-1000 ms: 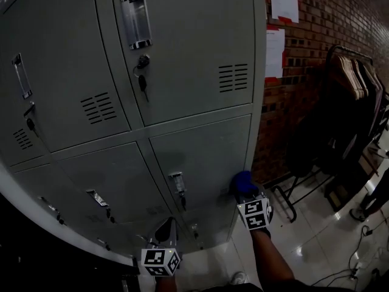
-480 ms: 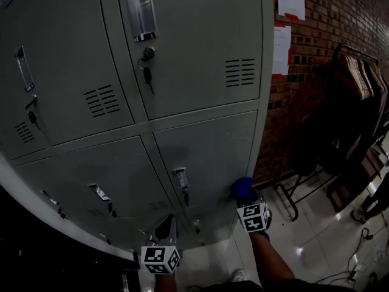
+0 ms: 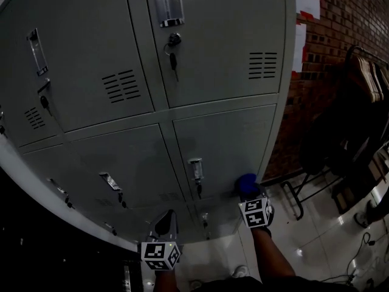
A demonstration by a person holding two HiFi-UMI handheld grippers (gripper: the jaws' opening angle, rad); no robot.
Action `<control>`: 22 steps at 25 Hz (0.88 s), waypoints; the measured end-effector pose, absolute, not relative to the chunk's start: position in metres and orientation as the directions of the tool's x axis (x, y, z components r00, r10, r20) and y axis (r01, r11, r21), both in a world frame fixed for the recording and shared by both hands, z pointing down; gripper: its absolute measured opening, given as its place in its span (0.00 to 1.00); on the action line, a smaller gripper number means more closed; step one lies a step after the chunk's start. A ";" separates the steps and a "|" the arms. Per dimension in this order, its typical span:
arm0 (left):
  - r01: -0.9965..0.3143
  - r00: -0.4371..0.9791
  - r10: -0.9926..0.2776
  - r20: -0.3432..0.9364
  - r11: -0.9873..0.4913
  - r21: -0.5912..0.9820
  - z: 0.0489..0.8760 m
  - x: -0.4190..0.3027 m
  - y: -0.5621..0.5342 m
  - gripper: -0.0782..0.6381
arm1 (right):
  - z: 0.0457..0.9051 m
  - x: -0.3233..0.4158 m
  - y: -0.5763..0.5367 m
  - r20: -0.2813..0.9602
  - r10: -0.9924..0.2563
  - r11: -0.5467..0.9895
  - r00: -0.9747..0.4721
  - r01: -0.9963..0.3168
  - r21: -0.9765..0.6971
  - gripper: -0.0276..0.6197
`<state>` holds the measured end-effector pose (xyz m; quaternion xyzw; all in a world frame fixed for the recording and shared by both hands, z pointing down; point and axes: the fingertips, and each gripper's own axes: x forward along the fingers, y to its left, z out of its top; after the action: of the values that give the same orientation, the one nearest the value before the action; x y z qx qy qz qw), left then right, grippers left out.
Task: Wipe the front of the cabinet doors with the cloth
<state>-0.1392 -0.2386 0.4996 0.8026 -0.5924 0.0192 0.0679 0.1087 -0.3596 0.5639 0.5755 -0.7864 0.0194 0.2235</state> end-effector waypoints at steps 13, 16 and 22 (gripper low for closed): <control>-0.968 0.245 -0.965 0.092 -0.239 0.074 0.491 -0.195 -0.219 0.13 | 0.558 0.003 -0.341 0.370 -0.839 0.490 -0.398 -0.849 0.199 0.13; -0.968 0.243 -0.966 0.086 -0.237 0.077 0.491 -0.202 -0.213 0.13 | 0.560 -0.020 -0.337 0.382 -0.820 0.527 -0.426 -0.821 0.217 0.13; -0.963 0.266 -0.961 0.081 -0.260 0.074 0.491 -0.208 -0.202 0.13 | 0.559 -0.051 -0.332 0.388 -0.801 0.558 -0.456 -0.804 0.206 0.13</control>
<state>-0.2079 -0.2017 0.4909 0.7936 -0.6059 0.0100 0.0541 -0.0505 -0.3315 0.5593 0.4701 -0.8533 0.0033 0.2254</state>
